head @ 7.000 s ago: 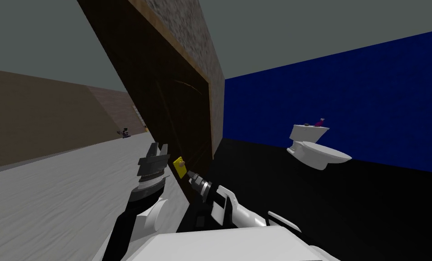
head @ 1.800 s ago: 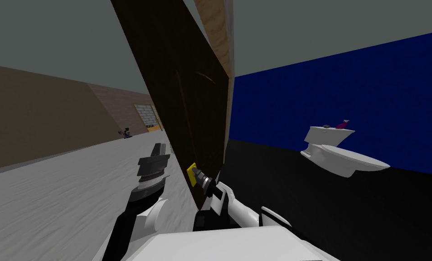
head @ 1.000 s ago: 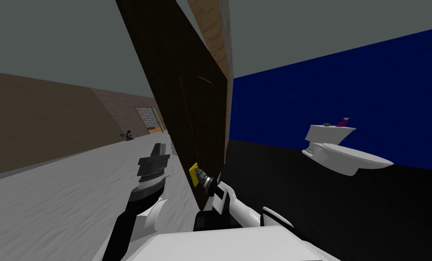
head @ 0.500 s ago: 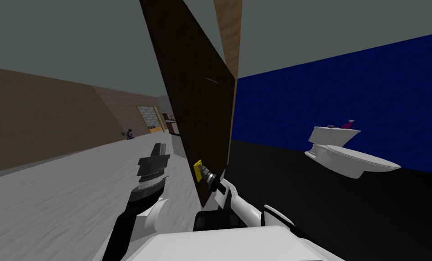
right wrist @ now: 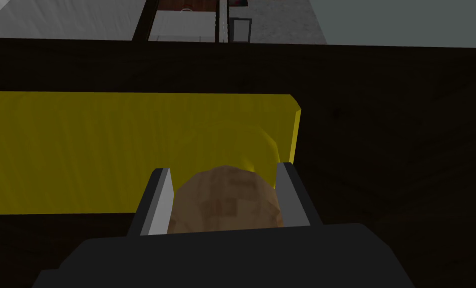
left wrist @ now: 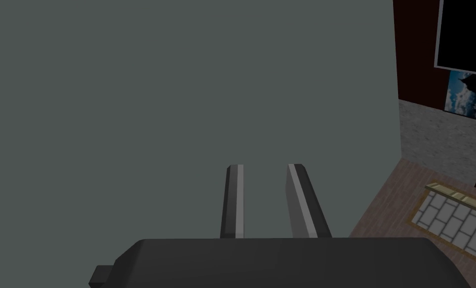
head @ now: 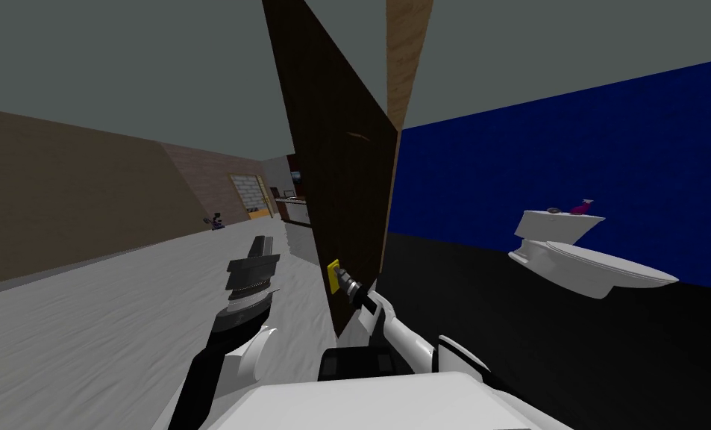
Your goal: Push the door open
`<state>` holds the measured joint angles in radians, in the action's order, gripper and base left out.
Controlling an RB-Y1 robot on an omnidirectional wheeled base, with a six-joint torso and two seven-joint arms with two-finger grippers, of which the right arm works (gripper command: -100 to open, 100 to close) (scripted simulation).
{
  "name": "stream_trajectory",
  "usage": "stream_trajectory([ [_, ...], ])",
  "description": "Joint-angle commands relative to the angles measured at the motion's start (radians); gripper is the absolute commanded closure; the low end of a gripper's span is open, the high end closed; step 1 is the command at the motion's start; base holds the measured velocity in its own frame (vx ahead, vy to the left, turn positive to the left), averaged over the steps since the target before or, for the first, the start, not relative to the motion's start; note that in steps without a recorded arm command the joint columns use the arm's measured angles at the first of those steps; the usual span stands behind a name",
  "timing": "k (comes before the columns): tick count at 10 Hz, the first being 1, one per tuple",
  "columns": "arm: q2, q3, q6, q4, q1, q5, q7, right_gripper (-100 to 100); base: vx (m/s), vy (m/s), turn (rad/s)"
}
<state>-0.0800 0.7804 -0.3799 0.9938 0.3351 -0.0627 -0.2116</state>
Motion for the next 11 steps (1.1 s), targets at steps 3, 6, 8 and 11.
stream_trajectory([
  [3, -0.026, -0.05, 0.002, 0.002, 0.0, 0.0, -0.007, 100, 0.032, 0.121, 0.004],
  [6, -0.035, -0.081, -0.001, -0.004, 0.001, 0.001, -0.011, 100, 0.022, 0.09, -0.002],
  [8, -0.04, -0.101, -0.003, -0.009, 0.001, 0.002, -0.014, 100, 0.02, 0.099, -0.007],
  [11, -0.05, -0.143, -0.008, -0.017, 0.003, 0.004, -0.019, 100, 0.044, 0.138, -0.002],
])
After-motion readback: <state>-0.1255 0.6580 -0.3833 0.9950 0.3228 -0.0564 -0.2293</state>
